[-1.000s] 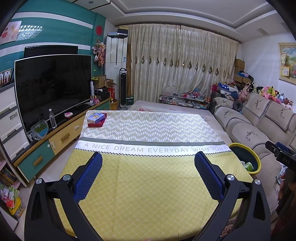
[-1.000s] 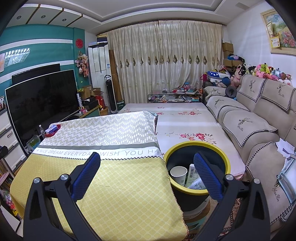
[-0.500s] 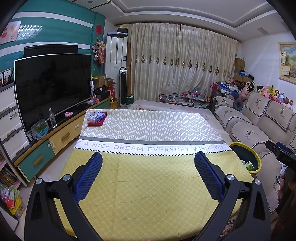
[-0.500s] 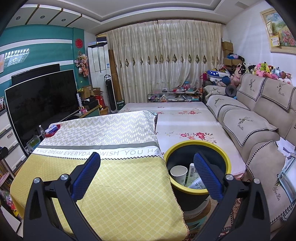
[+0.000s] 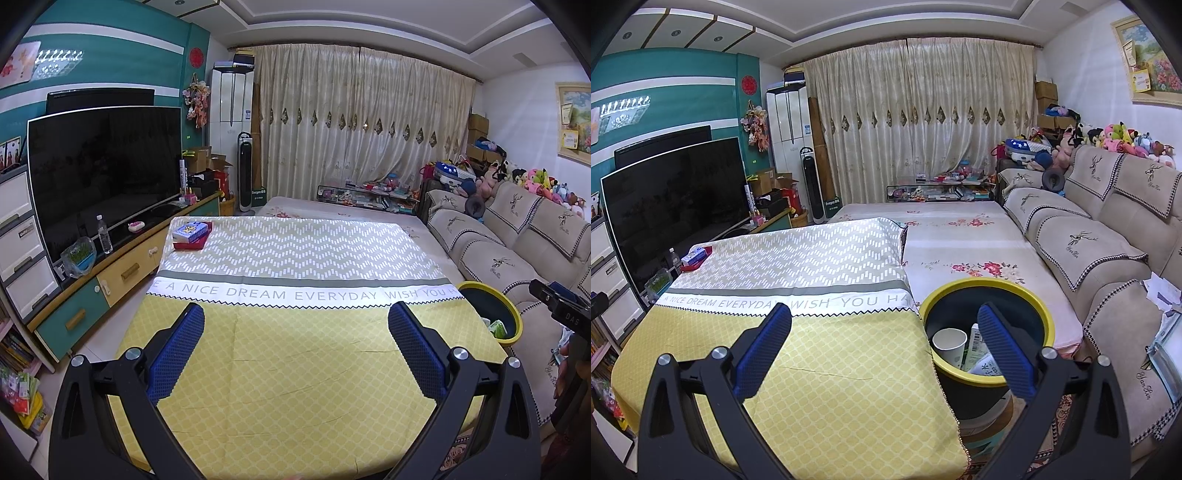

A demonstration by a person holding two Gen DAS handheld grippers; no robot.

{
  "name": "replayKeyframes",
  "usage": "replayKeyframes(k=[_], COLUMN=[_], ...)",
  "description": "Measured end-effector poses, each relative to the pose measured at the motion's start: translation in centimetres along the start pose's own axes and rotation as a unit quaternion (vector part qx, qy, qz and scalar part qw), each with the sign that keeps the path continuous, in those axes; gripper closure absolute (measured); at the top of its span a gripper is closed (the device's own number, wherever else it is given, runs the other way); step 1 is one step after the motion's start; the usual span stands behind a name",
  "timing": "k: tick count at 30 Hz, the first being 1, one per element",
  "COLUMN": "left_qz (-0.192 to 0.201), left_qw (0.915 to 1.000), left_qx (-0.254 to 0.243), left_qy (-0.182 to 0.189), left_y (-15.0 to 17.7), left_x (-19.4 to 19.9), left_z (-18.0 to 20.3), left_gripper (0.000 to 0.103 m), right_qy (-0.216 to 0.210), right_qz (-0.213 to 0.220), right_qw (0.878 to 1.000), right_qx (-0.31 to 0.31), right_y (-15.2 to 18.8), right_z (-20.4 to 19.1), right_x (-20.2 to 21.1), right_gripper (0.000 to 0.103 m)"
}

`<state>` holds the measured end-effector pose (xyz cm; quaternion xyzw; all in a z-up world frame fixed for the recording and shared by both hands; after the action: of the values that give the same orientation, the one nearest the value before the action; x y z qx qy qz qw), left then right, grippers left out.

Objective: Collect trash

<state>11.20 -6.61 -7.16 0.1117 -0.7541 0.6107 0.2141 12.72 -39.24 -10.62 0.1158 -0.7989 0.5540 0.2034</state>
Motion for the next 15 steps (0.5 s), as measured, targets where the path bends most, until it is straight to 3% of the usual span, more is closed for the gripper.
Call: replayKeyframes(k=[15], left_qz=[-0.002], left_qw=[1.0000], left_qx=[-0.003], left_qy=[0.001], left_y=[-0.01], left_x=[-0.27], left_z=[0.03], left_gripper=[0.005], right_qy=[0.000], right_qz=[-0.002], right_qw=[1.000], right_qx=[0.001], right_y=[0.33], right_z=[-0.25], right_x=[-0.21], right_gripper=[0.007])
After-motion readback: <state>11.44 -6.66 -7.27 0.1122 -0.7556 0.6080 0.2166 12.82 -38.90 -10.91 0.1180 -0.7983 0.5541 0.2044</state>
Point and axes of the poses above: each gripper's, at about its wrist camera, not at the fingertips, and x roughly against the way its jaws point, z to its right, y to its underside, the point moved 7 cm from there along -x, roughly the way its jaws point, and after that the axes turned 14 degrees about -x, right-handed, at the moved point
